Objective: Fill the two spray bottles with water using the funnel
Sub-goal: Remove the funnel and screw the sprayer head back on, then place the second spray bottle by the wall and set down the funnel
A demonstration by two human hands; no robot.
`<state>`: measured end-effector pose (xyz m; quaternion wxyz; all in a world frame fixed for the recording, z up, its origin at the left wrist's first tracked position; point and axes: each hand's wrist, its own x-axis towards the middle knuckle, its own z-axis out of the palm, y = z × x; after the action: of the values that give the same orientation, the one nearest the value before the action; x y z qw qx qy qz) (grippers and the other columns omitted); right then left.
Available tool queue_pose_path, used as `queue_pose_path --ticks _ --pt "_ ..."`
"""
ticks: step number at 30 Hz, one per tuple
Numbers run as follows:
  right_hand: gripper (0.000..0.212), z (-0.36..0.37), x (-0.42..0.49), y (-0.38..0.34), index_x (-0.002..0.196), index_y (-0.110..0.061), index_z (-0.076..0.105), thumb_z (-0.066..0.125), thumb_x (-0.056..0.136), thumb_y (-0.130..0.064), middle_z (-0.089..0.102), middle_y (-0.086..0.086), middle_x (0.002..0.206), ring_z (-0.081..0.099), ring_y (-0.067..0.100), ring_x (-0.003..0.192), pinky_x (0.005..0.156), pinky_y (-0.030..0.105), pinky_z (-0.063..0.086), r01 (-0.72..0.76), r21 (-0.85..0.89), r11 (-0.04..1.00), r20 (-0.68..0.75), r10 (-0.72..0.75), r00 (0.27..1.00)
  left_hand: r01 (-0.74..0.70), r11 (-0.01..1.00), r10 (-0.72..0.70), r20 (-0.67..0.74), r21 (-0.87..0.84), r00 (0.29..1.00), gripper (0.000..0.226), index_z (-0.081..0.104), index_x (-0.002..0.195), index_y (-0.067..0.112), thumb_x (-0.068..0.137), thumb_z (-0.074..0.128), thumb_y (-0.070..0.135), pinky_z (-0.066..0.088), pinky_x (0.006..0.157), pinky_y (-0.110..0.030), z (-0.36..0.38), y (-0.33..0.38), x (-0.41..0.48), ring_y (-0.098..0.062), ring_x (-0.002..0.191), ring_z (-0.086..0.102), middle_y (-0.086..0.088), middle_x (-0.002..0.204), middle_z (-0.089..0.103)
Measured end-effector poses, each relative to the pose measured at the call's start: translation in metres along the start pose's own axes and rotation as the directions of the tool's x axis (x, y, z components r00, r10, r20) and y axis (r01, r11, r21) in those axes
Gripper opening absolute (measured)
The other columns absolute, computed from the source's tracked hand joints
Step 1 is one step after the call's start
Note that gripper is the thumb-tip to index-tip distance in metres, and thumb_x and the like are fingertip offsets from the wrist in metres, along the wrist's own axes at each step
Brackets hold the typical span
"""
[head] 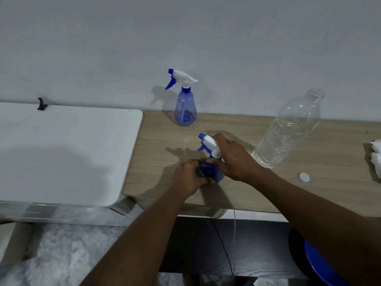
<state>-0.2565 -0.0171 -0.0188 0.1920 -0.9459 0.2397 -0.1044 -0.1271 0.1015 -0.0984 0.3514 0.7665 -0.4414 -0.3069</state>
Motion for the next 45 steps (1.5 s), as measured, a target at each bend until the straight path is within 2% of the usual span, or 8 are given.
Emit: queue_pose_path --ticks 5,10,17,23,29,34,39,45 --pt "0.052 0.001 -0.008 0.002 0.11 -0.021 0.049 0.085 0.076 -0.036 0.064 -0.001 0.098 0.061 0.018 0.08 0.068 0.032 0.053 -0.148 0.186 0.971 -0.099 0.168 0.981 0.005 0.996 -0.001 0.052 -0.094 0.999 0.069 0.068 0.115 0.036 0.051 0.092 0.038 0.056 0.089 -0.038 -0.004 0.004 0.002 -0.008 0.096 0.068 0.011 0.104 0.074" --pt "0.038 -0.004 -0.023 -0.002 0.104 -0.023 0.065 0.088 0.075 -0.027 0.07 0.003 0.094 0.063 0.014 0.08 0.074 0.032 0.051 -0.195 0.73 0.655 -0.08 0.365 0.927 0.049 0.965 0.001 0.193 -0.256 0.981 0.062 0.072 0.113 0.021 0.055 0.096 0.021 0.055 0.08 -0.024 0.001 0.02 -0.008 -0.01 0.092 0.071 0.009 0.1 0.075" --pt "0.016 -0.011 -0.023 -0.01 0.094 -0.049 0.07 0.069 0.093 -0.033 0.074 0.009 0.094 0.067 0.015 0.082 0.081 0.04 0.055 -0.22 0.784 0.58 -0.017 0.374 0.927 0.104 0.957 -0.009 0.33 -0.272 0.944 0.063 0.071 0.114 0.02 0.057 0.094 0.032 0.057 0.091 -0.037 0.013 0.045 -0.016 -0.013 0.094 0.072 0.003 0.103 0.075" --pt "0.028 -0.024 -0.032 0.012 0.123 -0.014 0.065 0.059 0.096 -0.008 0.074 0.02 0.101 0.07 0.036 0.1 0.085 0.052 0.058 -0.359 0.803 0.476 0.209 0.34 0.917 0.203 0.971 -0.19 0.109 -0.124 0.976 0.072 0.063 0.129 0.017 0.066 0.09 0.038 0.05 0.082 -0.016 -0.023 0.018 -0.022 -0.007 0.098 0.066 0.004 0.116 0.069" --pt "0.027 -0.014 -0.029 0.018 0.105 -0.005 0.07 0.063 0.096 -0.029 0.073 0.016 0.087 0.072 0.029 0.084 0.059 0.042 0.059 -0.476 0.604 0.639 0.396 0.277 0.875 0.251 0.963 -0.209 -0.316 0.099 0.926 0.037 0.069 0.12 0.022 0.084 0.074 0.03 0.047 0.089 -0.013 -0.085 -0.042 -0.027 -0.008 0.093 0.067 0.003 0.113 0.072" --pt "0.039 -0.008 -0.02 0.016 0.073 -0.007 0.067 0.07 0.091 -0.042 0.066 0.006 0.06 0.063 0.014 0.055 0.045 0.03 0.051 -0.474 0.475 0.741 0.361 0.327 0.873 0.268 0.957 -0.218 -0.341 0.108 0.915 0.039 0.068 0.124 0.02 0.085 0.071 0.025 0.042 0.096 -0.019 -0.092 -0.052 -0.026 -0.014 0.101 0.067 -0.001 0.116 0.072" --pt "0.036 -0.014 -0.017 0.017 0.097 -0.008 0.072 0.069 0.091 -0.043 0.072 0.014 0.088 0.07 0.028 0.084 0.06 0.046 0.062 -0.462 0.512 0.724 0.407 0.269 0.873 0.244 0.958 -0.185 -0.328 0.15 0.926 0.04 0.066 0.126 0.025 0.086 0.068 0.028 0.04 0.089 -0.015 -0.089 -0.051 -0.024 -0.004 0.094 0.062 0.006 0.115 0.071" --pt "0.035 -0.017 -0.015 0.017 0.095 -0.006 0.071 0.07 0.09 -0.041 0.07 0.01 0.073 0.066 0.016 0.063 0.049 0.032 0.054 -0.458 0.453 0.765 0.378 0.3 0.876 0.236 0.958 -0.178 -0.312 0.161 0.933 0.041 0.065 0.127 0.029 0.086 0.065 0.028 0.042 0.092 -0.017 -0.088 -0.048 -0.019 -0.007 0.105 0.064 0.008 0.118 0.07"
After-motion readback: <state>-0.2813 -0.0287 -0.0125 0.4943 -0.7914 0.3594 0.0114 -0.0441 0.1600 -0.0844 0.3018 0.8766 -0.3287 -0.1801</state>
